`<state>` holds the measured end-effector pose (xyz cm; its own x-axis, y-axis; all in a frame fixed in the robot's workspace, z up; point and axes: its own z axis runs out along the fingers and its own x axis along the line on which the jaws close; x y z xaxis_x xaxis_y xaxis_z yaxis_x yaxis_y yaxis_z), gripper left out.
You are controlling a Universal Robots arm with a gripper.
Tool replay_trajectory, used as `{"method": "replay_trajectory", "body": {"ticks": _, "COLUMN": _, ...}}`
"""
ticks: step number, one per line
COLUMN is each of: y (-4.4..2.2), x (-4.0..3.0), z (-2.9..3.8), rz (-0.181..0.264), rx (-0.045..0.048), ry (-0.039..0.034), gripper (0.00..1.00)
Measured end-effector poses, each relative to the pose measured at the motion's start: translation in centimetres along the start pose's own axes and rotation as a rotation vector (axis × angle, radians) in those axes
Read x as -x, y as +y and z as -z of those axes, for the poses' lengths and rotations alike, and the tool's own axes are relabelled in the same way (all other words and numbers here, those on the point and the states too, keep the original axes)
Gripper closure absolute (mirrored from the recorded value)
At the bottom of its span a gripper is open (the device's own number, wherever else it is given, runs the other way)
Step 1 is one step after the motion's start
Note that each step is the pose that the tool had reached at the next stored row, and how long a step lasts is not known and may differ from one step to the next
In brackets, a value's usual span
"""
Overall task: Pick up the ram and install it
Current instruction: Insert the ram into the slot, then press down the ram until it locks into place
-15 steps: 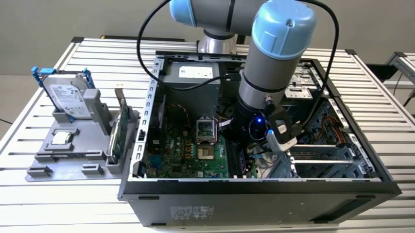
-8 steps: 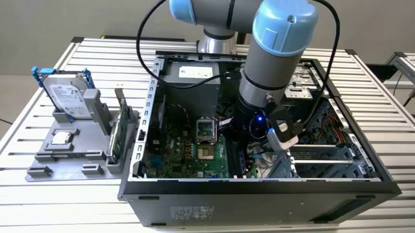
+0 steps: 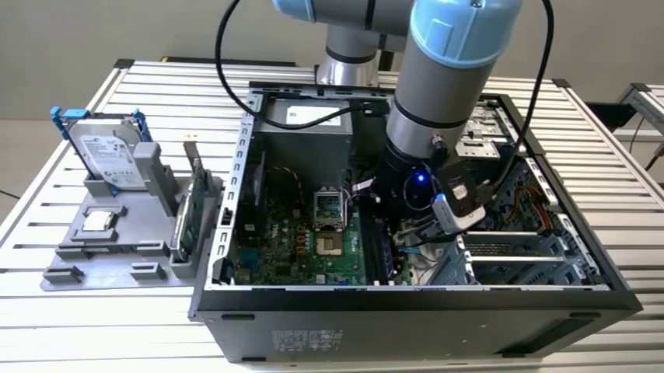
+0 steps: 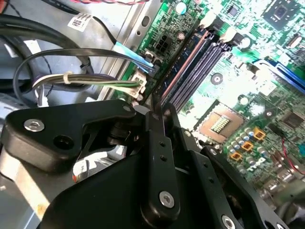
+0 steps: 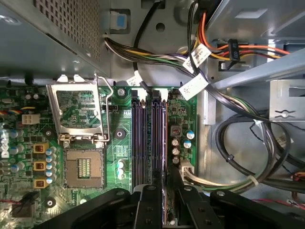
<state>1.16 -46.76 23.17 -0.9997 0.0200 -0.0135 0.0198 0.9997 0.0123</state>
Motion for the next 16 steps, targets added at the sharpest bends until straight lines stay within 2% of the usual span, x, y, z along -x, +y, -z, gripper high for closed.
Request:
{"method": "replay_trajectory", "body": {"ticks": 6, "y": 0.00, "x": -0.01, "z": 0.19, "rz": 0.000, "rx": 0.0002, "ry": -0.0001, "gripper": 0.00}}
{"method": "replay_trajectory", "body": {"ticks": 7, "y": 0.00, "x": -0.01, "z": 0.20, "rz": 0.000, "rx": 0.0000, "ry": 0.0000, "gripper": 1.00}}
{"method": "replay_trajectory", "body": {"ticks": 16, "y": 0.00, "x": -0.13, "z": 0.20, "rz": 0.000, "rx": 0.0000, "ry": 0.0000, "gripper": 1.00}}
